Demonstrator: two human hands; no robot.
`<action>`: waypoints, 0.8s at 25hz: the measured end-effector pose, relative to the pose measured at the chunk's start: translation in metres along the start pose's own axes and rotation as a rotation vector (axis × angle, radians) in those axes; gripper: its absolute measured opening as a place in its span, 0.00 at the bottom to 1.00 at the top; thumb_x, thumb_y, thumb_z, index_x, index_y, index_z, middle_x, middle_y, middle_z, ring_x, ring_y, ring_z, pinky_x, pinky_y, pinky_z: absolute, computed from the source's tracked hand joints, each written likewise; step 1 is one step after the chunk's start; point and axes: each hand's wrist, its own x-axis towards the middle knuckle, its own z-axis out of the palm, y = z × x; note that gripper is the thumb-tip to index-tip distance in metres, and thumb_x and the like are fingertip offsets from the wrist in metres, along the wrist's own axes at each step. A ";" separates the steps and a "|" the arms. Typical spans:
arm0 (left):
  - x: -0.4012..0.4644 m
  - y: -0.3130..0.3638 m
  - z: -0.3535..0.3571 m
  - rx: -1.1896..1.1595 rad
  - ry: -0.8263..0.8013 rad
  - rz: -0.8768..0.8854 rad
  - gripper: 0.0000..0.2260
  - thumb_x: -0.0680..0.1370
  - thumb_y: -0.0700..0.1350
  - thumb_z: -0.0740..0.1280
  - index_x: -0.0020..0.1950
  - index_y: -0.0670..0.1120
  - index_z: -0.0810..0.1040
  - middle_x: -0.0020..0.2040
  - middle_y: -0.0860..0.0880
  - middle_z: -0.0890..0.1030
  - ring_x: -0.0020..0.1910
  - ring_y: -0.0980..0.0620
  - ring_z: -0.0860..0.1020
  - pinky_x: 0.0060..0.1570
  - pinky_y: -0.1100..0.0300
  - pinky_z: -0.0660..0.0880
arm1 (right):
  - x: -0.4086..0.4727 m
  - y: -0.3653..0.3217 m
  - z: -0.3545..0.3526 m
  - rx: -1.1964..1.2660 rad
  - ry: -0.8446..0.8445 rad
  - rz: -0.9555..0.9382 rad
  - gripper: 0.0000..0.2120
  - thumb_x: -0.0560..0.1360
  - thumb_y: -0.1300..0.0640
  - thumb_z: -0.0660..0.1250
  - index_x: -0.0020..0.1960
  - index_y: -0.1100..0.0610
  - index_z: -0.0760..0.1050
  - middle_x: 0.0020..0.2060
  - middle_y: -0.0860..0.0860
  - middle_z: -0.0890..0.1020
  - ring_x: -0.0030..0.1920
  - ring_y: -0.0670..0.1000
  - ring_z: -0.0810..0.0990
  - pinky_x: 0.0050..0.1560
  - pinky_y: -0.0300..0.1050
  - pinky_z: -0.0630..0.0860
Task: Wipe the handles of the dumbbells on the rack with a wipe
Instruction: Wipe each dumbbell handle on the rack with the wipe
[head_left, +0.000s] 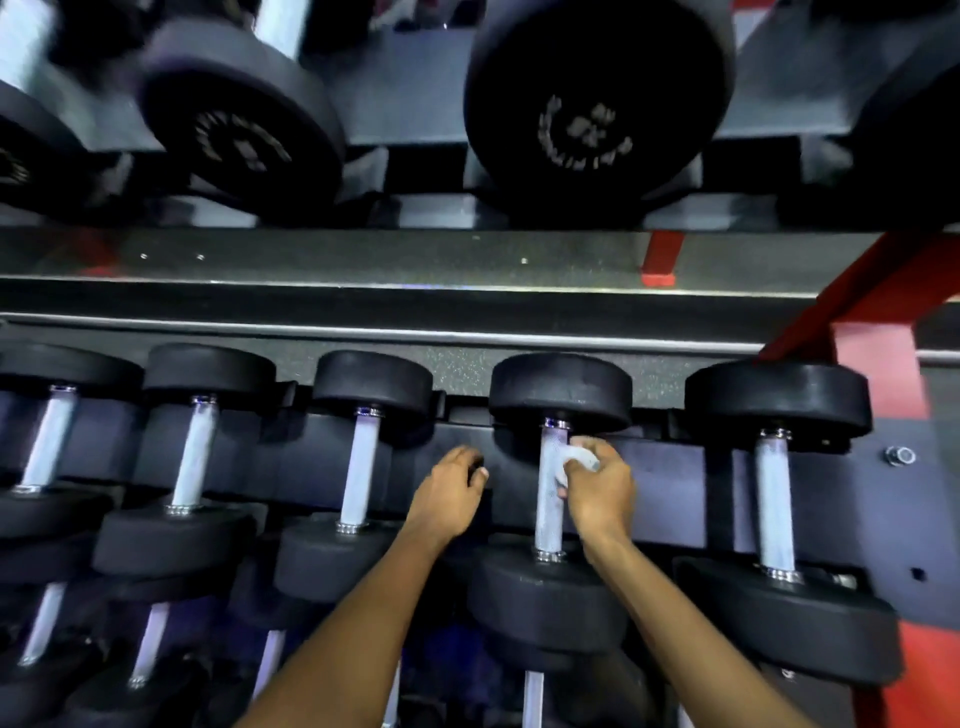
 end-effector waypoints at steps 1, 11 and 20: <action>-0.009 0.004 -0.010 -0.031 -0.001 -0.013 0.17 0.82 0.46 0.61 0.71 0.45 0.71 0.72 0.47 0.71 0.70 0.48 0.69 0.69 0.55 0.65 | -0.009 -0.005 -0.002 0.016 -0.062 -0.023 0.14 0.73 0.67 0.60 0.48 0.50 0.78 0.42 0.56 0.82 0.36 0.56 0.82 0.46 0.53 0.80; -0.063 -0.066 -0.128 -0.084 0.298 -0.092 0.12 0.80 0.42 0.62 0.62 0.43 0.79 0.59 0.45 0.81 0.57 0.44 0.79 0.57 0.55 0.73 | -0.081 -0.042 0.069 0.092 -0.394 -0.034 0.10 0.73 0.70 0.65 0.51 0.58 0.78 0.44 0.55 0.79 0.41 0.53 0.79 0.28 0.38 0.79; 0.003 -0.186 -0.121 0.026 0.291 -0.030 0.20 0.80 0.40 0.61 0.72 0.38 0.68 0.73 0.42 0.68 0.74 0.45 0.64 0.73 0.54 0.58 | -0.068 -0.013 0.160 -0.232 -0.353 0.050 0.10 0.71 0.69 0.65 0.46 0.58 0.82 0.35 0.49 0.80 0.34 0.45 0.76 0.27 0.25 0.68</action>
